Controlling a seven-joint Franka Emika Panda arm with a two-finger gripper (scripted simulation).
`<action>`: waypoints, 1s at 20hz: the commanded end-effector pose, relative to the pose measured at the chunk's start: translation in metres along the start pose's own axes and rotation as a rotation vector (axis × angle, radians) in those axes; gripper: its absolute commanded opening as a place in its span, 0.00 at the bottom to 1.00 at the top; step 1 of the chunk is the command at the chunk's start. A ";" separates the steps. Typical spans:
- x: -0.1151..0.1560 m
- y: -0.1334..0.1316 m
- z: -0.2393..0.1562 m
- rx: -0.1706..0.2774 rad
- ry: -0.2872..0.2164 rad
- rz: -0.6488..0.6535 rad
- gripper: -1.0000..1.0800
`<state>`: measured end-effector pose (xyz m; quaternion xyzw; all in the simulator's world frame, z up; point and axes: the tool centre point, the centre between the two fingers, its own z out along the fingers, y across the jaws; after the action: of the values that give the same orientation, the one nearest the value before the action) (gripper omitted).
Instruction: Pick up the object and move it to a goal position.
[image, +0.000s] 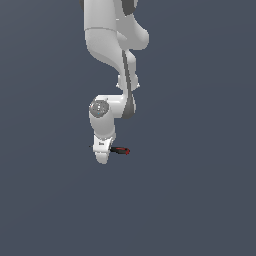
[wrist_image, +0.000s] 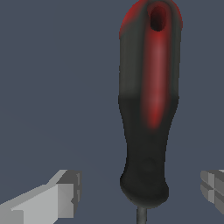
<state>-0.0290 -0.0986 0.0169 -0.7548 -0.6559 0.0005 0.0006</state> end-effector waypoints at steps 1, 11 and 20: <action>0.000 0.001 0.002 -0.001 0.000 0.000 0.96; 0.000 0.001 0.002 -0.001 0.000 0.000 0.00; -0.006 -0.005 -0.012 -0.002 -0.001 -0.001 0.00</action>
<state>-0.0330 -0.1019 0.0240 -0.7546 -0.6562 0.0007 0.0006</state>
